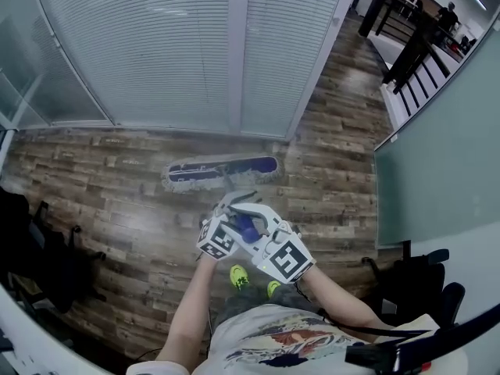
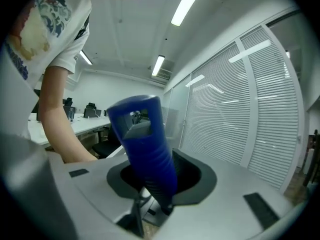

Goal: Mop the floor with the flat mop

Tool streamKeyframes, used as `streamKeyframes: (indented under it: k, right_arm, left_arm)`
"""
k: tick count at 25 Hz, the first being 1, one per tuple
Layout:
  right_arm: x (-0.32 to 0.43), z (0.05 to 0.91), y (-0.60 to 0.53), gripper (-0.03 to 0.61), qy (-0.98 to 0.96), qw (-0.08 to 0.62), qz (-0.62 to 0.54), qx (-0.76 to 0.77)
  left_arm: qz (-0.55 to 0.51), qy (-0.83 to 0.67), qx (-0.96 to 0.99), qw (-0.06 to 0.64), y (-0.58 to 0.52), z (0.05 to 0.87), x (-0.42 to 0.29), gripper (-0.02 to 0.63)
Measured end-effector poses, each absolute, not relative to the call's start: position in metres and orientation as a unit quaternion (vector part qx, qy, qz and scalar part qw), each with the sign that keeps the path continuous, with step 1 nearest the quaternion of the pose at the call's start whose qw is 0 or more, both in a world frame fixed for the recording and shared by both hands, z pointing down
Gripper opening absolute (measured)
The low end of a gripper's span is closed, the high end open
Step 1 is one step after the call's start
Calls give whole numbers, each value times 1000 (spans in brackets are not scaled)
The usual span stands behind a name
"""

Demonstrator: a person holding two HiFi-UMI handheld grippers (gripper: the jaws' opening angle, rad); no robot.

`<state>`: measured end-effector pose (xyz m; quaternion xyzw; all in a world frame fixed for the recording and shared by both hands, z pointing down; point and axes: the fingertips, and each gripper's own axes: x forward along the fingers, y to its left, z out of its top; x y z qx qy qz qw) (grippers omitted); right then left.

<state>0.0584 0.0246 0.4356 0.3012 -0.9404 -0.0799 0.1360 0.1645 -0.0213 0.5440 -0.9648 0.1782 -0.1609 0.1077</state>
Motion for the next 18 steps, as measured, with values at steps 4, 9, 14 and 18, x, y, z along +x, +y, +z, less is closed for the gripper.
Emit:
streamKeyframes:
  k: [4,9,14,18]
  right_arm:
    - [77,447,89,120,-944,136,-76,291]
    - [106,453,176,123,-950,125,-74,275]
    - [154,458,289,126,-958,117,-67,253]
    - [183,460,383,127,-966,110,-67,222]
  left_arm:
    - [-174,181,-962,106,41,557,181,68]
    - [-188,194,-957,109,123,565,208,71]
    - [-205,205,-951,106,233,573,252,71]
    - [-211,228,-945,98,321,575,278,74]
